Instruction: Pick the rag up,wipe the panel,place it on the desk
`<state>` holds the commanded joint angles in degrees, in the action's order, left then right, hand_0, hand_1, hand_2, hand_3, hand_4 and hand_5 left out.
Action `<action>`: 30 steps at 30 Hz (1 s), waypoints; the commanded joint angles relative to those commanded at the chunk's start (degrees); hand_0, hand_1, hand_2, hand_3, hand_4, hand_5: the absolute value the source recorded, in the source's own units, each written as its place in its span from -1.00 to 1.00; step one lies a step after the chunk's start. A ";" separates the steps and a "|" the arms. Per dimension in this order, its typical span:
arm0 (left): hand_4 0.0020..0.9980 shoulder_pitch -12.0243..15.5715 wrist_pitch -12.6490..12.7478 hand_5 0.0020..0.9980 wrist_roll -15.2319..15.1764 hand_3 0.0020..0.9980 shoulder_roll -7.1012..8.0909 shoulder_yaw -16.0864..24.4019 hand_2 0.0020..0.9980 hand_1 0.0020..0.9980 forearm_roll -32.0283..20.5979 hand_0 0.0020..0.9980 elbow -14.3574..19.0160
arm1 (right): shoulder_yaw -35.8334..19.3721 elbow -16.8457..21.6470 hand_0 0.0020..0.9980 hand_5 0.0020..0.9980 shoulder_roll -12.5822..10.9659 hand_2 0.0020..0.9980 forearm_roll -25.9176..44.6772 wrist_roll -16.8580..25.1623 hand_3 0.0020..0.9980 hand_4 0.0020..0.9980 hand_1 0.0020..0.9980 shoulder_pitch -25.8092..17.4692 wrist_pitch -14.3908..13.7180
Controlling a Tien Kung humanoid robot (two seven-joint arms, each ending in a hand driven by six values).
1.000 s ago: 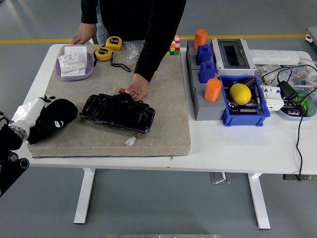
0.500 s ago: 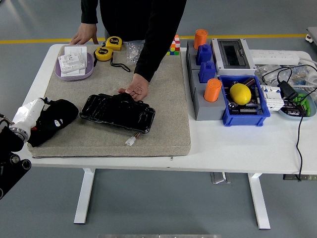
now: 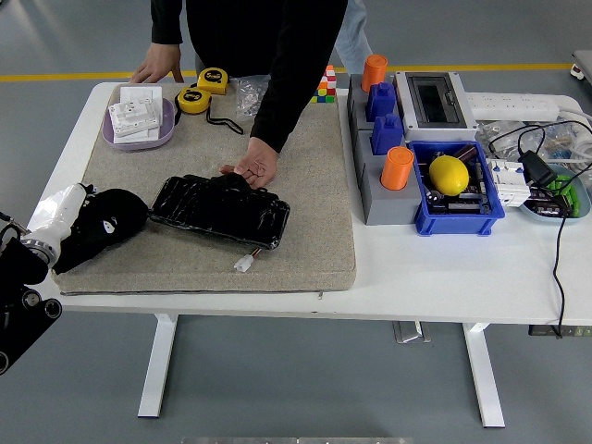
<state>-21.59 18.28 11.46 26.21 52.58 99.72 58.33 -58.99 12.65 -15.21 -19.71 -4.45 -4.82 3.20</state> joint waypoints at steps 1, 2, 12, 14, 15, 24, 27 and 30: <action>-0.40 0.02 0.11 -0.76 0.00 -0.04 0.02 -0.01 0.18 -0.43 0.16 -0.26 0.02 | 0.02 -0.02 0.49 0.10 -0.01 0.40 0.01 -0.02 0.24 1.00 0.38 -0.02 0.00; -0.51 0.02 0.21 -0.80 0.00 -0.07 0.03 -0.03 0.16 -0.47 0.26 -0.28 0.04 | 0.01 -0.05 0.49 0.10 -0.02 0.40 0.01 -0.02 0.24 1.00 0.38 -0.03 -0.01; -0.64 0.07 2.01 -0.82 -0.74 -0.09 0.13 0.65 0.12 -0.55 -0.18 -0.32 0.93 | 0.24 -0.04 0.49 0.10 -0.04 0.40 0.13 -0.06 0.24 1.00 0.38 -0.03 -0.05; -0.80 0.00 2.48 -0.92 -0.98 -0.14 0.06 0.94 0.09 -0.61 -0.83 -0.34 1.30 | 0.32 -0.03 0.49 0.10 -0.05 0.40 0.14 -0.08 0.24 1.00 0.38 -0.02 -0.06; -0.80 -0.01 2.64 -0.92 -1.07 -0.14 0.03 1.04 0.09 -0.61 -1.11 -0.34 1.46 | 0.31 -0.03 0.49 0.10 -0.05 0.40 0.17 -0.08 0.24 1.00 0.38 -0.03 -0.07; -0.84 0.59 3.95 -1.00 -2.75 -0.18 -0.16 0.53 0.05 -0.63 -9.81 -0.36 4.42 | 0.34 -0.01 0.49 0.10 -0.12 0.40 -0.03 -0.18 0.24 1.00 0.38 -0.01 -0.08; -0.83 0.41 4.78 -0.98 -3.33 -0.16 -0.64 0.40 0.06 -0.63 -12.92 -0.36 5.46 | 0.26 0.02 0.49 0.10 -0.16 0.40 -0.11 -0.20 0.23 1.00 0.38 -0.05 -0.07; -0.83 -0.40 5.73 -0.98 -3.85 -0.16 -1.53 0.24 0.06 -0.63 -15.01 -0.36 6.03 | 0.47 0.06 0.49 0.10 -0.24 0.40 -0.03 -0.20 0.23 1.00 0.38 -0.01 -0.08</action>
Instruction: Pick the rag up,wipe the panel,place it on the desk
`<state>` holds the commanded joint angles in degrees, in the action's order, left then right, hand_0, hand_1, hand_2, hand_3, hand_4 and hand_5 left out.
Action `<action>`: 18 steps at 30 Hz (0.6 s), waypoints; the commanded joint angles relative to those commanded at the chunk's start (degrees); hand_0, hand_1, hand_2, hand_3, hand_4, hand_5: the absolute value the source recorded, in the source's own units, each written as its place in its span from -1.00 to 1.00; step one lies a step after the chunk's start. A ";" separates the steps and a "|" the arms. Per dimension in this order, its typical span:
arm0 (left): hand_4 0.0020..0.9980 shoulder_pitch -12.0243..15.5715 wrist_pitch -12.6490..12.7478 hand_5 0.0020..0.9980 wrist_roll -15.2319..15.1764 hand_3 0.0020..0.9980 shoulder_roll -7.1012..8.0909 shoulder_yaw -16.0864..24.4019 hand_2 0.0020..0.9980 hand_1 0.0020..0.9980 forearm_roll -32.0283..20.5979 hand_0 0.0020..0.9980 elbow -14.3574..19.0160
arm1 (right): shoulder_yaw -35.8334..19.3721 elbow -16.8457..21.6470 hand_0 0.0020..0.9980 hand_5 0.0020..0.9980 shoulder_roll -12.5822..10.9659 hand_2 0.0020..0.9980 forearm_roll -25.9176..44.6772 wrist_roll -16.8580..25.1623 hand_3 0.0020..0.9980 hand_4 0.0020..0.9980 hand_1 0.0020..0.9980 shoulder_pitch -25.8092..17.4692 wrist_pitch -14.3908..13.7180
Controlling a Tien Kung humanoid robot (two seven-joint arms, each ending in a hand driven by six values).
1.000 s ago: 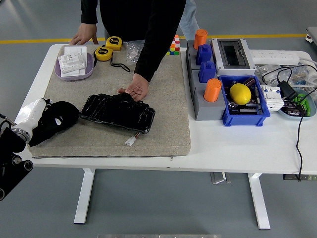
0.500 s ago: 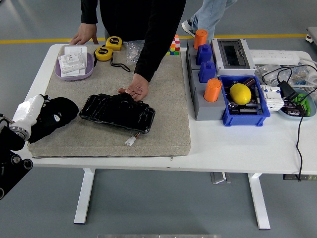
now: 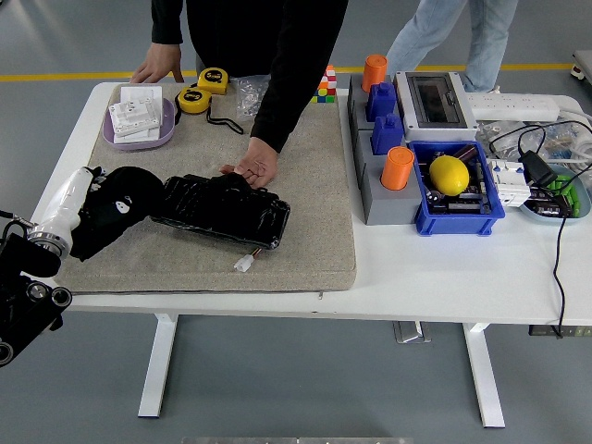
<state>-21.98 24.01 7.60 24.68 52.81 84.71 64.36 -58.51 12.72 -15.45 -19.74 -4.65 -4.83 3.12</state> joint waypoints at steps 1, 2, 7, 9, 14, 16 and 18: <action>-0.83 -0.24 0.20 -0.98 -0.13 -0.16 -0.23 -0.09 0.06 -0.63 -0.28 -0.36 0.07 | 0.11 0.00 0.49 0.10 -0.01 0.40 0.08 0.01 0.23 1.00 0.38 0.03 0.00; -0.83 -0.48 0.32 -0.99 -0.11 -0.15 -0.43 -0.18 0.07 -0.64 -0.33 -0.36 0.09 | 0.15 -0.01 0.49 0.10 0.00 0.40 0.14 0.04 0.24 1.00 0.38 0.04 -0.01; -0.83 -1.97 0.78 -0.99 0.21 -0.15 -1.56 -0.69 0.07 -0.64 0.96 -0.36 -0.62 | 0.17 -0.04 0.49 0.10 0.03 0.40 0.18 0.09 0.24 1.00 0.38 0.02 0.10; -0.84 -2.60 0.75 -1.00 0.44 -0.14 -1.91 -1.10 0.07 -0.64 2.02 -0.36 -1.18 | 0.11 -0.09 0.49 0.10 0.02 0.40 0.21 0.14 0.23 1.00 0.38 0.06 0.10; -0.91 -3.74 1.00 -1.00 0.73 -0.16 -2.56 -2.05 0.06 -0.65 4.64 -0.35 -2.13 | 0.15 -0.07 0.49 0.10 -0.04 0.40 0.19 0.20 0.23 1.00 0.38 0.21 0.26; -0.91 -4.43 1.05 -1.00 0.98 -0.16 -2.99 -2.57 0.06 -0.65 6.23 -0.35 -3.00 | 0.13 -0.13 0.49 0.10 0.00 0.40 0.35 0.26 0.23 1.00 0.38 0.27 0.29; -0.91 -4.86 1.33 -1.00 0.94 -0.16 -3.29 -2.88 0.06 -0.65 7.33 -0.35 -3.50 | 0.12 -0.09 0.49 0.10 0.01 0.40 0.37 0.30 0.23 1.00 0.38 0.32 0.32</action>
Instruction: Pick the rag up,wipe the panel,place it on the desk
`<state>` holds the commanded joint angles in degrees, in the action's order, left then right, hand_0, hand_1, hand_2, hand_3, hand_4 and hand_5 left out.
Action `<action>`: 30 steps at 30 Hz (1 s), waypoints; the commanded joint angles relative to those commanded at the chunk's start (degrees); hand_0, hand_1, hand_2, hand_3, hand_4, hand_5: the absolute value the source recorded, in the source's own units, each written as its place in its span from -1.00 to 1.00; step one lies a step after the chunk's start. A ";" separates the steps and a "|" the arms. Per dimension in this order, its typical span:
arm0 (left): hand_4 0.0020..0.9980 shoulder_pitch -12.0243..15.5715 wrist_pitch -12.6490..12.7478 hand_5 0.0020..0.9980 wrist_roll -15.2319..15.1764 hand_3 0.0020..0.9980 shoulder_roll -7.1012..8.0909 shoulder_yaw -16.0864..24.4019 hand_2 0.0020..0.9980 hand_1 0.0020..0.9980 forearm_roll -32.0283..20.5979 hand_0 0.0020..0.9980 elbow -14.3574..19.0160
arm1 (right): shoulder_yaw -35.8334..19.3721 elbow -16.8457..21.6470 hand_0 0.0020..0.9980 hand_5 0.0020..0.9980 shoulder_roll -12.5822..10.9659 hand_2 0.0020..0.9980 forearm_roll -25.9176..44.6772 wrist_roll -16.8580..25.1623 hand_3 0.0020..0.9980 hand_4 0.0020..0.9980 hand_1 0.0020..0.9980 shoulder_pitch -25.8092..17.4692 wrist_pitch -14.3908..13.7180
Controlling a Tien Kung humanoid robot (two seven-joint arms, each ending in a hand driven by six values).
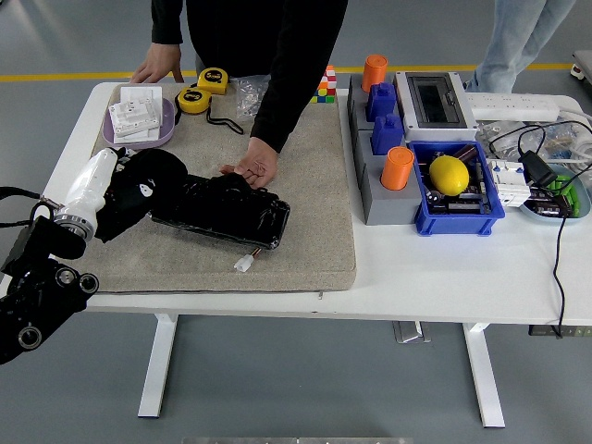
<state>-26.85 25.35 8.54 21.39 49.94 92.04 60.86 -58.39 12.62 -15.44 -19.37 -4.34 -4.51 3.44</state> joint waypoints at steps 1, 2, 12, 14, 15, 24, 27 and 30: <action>-0.91 -0.20 0.07 -1.00 0.23 -0.16 -0.17 -0.05 0.06 -0.65 0.77 -0.35 -0.23 | 0.02 -0.01 0.49 0.10 0.00 0.40 0.06 0.02 0.23 1.00 0.38 0.02 -0.01; -0.92 -0.40 0.06 -1.00 0.47 -0.16 -0.35 -0.11 0.04 -0.66 1.59 -0.35 -0.42 | 0.10 -0.01 0.49 0.10 -0.01 0.40 0.11 0.04 0.23 1.00 0.38 0.05 0.01; -0.93 -1.85 -1.16 -1.00 2.41 -0.16 -1.33 -2.58 0.04 -0.66 5.11 -0.34 -1.50 | 0.01 -0.06 0.49 0.10 -0.02 0.40 0.25 0.14 0.24 1.00 0.38 0.10 0.16; -0.93 -1.92 -1.28 -1.00 2.51 -0.15 -1.61 -3.02 0.05 -0.66 5.16 -0.34 -1.45 | -0.08 -0.11 0.49 0.10 0.00 0.40 0.17 0.13 0.24 1.00 0.38 0.13 0.20; -0.93 -1.96 -1.37 -1.00 2.63 -0.15 -1.70 -3.21 0.05 -0.66 5.53 -0.34 -1.35 | -0.11 -0.15 0.49 0.10 0.01 0.40 0.14 0.11 0.24 1.00 0.38 0.14 0.21; -0.92 -2.31 -1.95 -1.00 3.25 -0.15 -2.47 -6.03 0.05 -0.66 5.89 -0.34 0.09 | -0.14 -0.27 0.49 0.10 -0.07 0.40 0.10 0.00 0.24 1.00 0.38 0.11 0.33; -0.90 -2.55 -2.02 -1.00 3.44 -0.14 -2.80 -6.93 0.05 -0.65 6.12 -0.34 0.31 | -0.12 -0.27 0.49 0.10 -0.11 0.40 0.11 -0.01 0.24 1.00 0.38 0.14 0.35; -0.90 -2.79 -2.08 -1.00 3.55 -0.14 -3.12 -7.70 0.05 -0.65 6.20 -0.34 0.56 | -0.17 -0.34 0.49 0.10 -0.11 0.40 0.07 -0.03 0.24 1.00 0.38 0.16 0.40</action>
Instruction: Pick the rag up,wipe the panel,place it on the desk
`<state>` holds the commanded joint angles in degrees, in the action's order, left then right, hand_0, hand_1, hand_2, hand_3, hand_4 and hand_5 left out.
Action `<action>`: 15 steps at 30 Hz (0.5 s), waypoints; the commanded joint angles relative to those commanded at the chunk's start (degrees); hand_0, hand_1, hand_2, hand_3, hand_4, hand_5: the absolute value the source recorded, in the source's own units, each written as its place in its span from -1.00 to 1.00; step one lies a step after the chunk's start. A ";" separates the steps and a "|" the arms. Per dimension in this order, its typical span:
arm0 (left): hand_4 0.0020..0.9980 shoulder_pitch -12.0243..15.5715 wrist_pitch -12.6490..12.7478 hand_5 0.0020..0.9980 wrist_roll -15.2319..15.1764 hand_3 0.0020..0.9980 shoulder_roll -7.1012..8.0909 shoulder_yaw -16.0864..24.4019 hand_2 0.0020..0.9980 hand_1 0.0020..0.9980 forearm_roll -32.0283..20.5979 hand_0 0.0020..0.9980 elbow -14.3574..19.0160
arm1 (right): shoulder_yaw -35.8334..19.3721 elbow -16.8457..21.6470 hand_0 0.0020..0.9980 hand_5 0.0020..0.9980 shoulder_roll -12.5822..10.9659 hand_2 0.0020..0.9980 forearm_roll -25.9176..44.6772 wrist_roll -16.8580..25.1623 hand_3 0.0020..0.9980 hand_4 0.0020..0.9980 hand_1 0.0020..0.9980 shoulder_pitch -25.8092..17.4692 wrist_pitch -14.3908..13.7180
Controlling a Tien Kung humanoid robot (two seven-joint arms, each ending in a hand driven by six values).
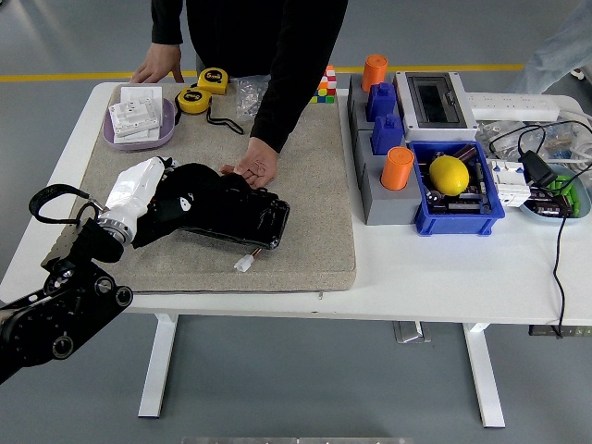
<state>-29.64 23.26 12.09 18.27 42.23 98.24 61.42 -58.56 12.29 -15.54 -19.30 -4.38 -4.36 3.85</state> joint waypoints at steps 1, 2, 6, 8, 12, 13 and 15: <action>-0.90 -0.16 -0.06 -1.00 0.10 -0.14 -0.09 -0.36 0.05 -0.65 0.22 -0.34 0.19 | -0.01 0.00 0.49 0.10 -0.01 0.40 -0.05 -0.02 0.24 1.00 0.38 -0.03 0.06; -0.90 -0.31 0.00 -1.00 0.08 -0.14 -0.18 -0.77 0.05 -0.66 0.12 -0.34 0.34 | 0.01 -0.05 0.49 0.10 -0.02 0.40 -0.07 -0.05 0.24 1.00 0.38 -0.03 0.10; -0.90 -1.08 -0.16 -1.00 0.45 -0.14 -0.71 -2.56 0.05 -0.66 0.46 -0.34 0.87 | -0.17 -0.12 0.49 0.10 -0.09 0.40 -0.19 -0.07 0.24 1.00 0.38 0.03 0.16; -0.91 -1.41 -0.29 -1.00 0.66 -0.14 -1.05 -3.31 0.05 -0.66 0.69 -0.34 0.94 | -0.16 -0.13 0.49 0.11 -0.10 0.40 -0.19 -0.06 0.24 1.00 0.38 0.07 0.20; -0.91 -2.08 -0.14 -1.00 0.84 -0.14 -1.71 -5.07 0.05 -0.66 0.85 -0.34 1.41 | -0.09 -0.24 0.49 0.11 -0.07 0.40 -0.14 -0.07 0.24 1.00 0.38 0.11 0.29; -0.91 -2.27 -0.08 -1.00 0.77 -0.14 -1.81 -5.58 0.05 -0.66 0.52 -0.34 1.50 | -0.05 -0.27 0.49 0.11 -0.06 0.40 -0.11 -0.07 0.24 1.00 0.38 0.12 0.30; -0.91 -2.76 -0.24 -1.00 0.78 -0.14 -1.90 -6.69 0.05 -0.66 -0.09 -0.34 1.60 | 0.04 -0.28 0.49 0.11 -0.07 0.40 -0.11 -0.07 0.24 1.00 0.37 0.15 0.33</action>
<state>-32.40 23.03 12.87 16.38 35.55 98.15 63.02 -58.52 12.00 -15.61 -19.41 -4.45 -4.21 4.17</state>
